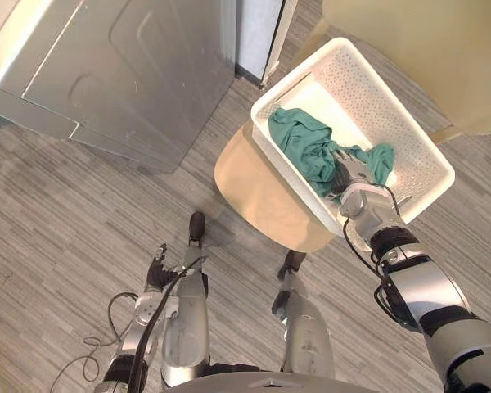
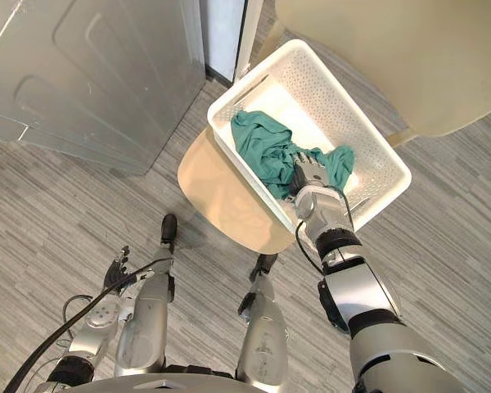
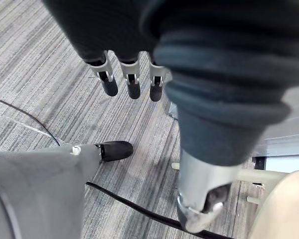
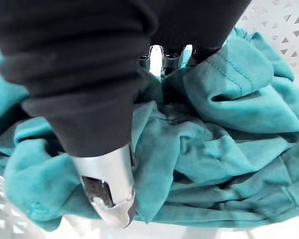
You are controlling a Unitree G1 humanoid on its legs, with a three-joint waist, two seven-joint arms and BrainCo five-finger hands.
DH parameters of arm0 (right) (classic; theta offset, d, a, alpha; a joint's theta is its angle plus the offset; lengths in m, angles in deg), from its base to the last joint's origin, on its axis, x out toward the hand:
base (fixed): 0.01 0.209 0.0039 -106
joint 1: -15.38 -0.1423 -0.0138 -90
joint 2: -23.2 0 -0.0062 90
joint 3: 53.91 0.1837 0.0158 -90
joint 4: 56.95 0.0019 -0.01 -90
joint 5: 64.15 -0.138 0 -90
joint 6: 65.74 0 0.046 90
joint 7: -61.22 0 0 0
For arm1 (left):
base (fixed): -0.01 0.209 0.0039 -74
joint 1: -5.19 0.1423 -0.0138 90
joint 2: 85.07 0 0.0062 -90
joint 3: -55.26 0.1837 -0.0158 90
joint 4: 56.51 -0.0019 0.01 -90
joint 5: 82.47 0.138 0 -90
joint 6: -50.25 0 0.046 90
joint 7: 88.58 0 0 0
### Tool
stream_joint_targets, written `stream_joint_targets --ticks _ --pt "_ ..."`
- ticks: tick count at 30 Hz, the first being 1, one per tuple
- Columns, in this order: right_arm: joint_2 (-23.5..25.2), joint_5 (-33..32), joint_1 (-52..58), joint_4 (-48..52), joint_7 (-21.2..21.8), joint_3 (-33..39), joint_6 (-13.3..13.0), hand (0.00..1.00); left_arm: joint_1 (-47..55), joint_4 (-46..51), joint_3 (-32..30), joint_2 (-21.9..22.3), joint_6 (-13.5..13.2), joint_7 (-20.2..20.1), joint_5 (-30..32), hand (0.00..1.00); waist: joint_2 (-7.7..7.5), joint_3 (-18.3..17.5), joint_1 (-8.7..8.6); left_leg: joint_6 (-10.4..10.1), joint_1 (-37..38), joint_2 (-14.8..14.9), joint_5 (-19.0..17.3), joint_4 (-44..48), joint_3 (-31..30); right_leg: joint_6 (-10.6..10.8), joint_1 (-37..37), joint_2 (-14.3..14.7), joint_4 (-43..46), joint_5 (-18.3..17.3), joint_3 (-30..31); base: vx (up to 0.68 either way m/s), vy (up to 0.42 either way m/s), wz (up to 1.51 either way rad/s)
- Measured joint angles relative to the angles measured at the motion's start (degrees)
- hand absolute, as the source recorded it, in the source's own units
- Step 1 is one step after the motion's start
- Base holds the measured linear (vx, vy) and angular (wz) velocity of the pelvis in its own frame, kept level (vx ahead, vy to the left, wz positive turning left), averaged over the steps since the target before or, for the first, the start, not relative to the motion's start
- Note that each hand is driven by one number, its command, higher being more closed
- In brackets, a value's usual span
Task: Pick up the laundry basket with both hands and put the clothes into the washing machine.
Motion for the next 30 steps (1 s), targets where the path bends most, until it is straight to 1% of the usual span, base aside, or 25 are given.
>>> stream_joint_targets --ticks 5,12,23,26,27,30 --pt "0.0 0.2 -1.3 -0.7 -1.5 1.1 0.4 1.00 -0.1 0.0 0.1 0.1 0.0 0.8 -0.3 0.00 -0.01 0.1 0.27 0.0 0.0 0.0 0.1 0.3 0.0 0.2 0.0 0.0 0.3 0.1 -0.1 0.00 0.000 0.00" --pt "0.3 0.1 -1.7 -2.7 -1.4 1.0 0.4 1.00 -0.1 -0.1 0.1 0.1 0.0 0.8 -0.3 0.00 -0.01 0.1 0.37 0.0 0.1 0.0 0.1 0.2 0.0 0.2 0.0 0.0 0.4 0.1 -0.1 0.00 0.000 0.00" --pt "0.6 0.0 -1.4 -2.8 -1.1 1.1 0.8 1.00 -0.1 -0.1 -0.1 0.1 0.0 1.0 -2.1 0.00 -0.01 0.1 0.36 0.0 0.4 0.1 0.1 0.1 0.0 0.2 0.2 0.0 0.5 0.1 -0.1 0.00 0.000 0.00" --pt "1.2 -0.3 -1.0 -2.8 -1.3 2.8 1.2 1.00 -0.1 -0.2 -0.1 0.1 0.0 1.0 -2.1 0.00 -0.01 0.1 0.36 0.0 0.6 0.1 0.1 0.0 0.0 0.2 0.4 0.0 0.5 0.1 0.0 0.00 0.000 0.00" --pt "1.4 -1.4 -0.8 -2.8 -1.3 3.2 1.2 1.00 0.0 -0.2 -0.1 0.1 0.0 1.0 -2.1 0.00 -0.01 0.1 0.38 0.0 0.7 0.1 0.1 0.0 0.0 0.2 0.5 0.0 0.5 0.1 0.0 0.00 0.000 0.00" --pt "2.8 -8.7 0.1 -2.8 -1.8 7.3 1.4 1.00 0.0 -1.1 -0.2 0.1 0.0 1.0 -2.6 0.00 -0.01 0.1 0.37 0.0 1.2 0.1 0.1 -0.1 0.0 0.2 1.0 0.0 0.6 0.0 0.0 0.00 0.000 0.00"
